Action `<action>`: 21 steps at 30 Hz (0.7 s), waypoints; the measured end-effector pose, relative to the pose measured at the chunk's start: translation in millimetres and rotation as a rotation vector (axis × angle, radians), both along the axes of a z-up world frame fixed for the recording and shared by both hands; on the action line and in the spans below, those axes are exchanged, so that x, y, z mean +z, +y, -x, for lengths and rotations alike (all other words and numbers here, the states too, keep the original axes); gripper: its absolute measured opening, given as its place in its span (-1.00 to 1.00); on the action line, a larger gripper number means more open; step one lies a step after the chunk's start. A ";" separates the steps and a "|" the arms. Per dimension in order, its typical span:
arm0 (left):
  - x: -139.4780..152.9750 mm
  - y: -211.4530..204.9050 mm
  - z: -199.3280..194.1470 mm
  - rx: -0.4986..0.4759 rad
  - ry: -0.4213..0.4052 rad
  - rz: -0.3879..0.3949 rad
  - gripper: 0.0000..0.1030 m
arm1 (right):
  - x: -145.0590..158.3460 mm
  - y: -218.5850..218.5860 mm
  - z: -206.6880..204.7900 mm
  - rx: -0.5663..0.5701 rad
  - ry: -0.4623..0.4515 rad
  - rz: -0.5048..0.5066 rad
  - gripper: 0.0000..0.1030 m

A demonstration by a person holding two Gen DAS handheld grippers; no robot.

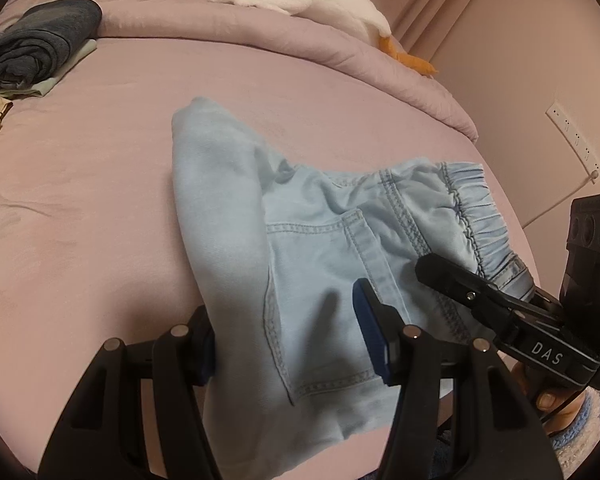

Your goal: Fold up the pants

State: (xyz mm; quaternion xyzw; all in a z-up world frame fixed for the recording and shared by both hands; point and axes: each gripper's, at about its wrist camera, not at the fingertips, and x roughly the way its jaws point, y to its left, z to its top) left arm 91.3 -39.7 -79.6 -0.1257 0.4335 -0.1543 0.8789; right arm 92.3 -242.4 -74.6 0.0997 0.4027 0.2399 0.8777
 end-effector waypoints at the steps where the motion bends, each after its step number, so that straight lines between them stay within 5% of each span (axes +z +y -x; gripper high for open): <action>1: 0.6 1.2 1.9 0.002 -0.002 0.001 0.11 | 1.4 2.1 0.8 0.004 -0.004 0.002 -0.14; 21: 8.5 35.1 26.8 0.061 -0.023 0.028 0.11 | 15.9 31.3 9.6 0.076 -0.050 0.039 -0.14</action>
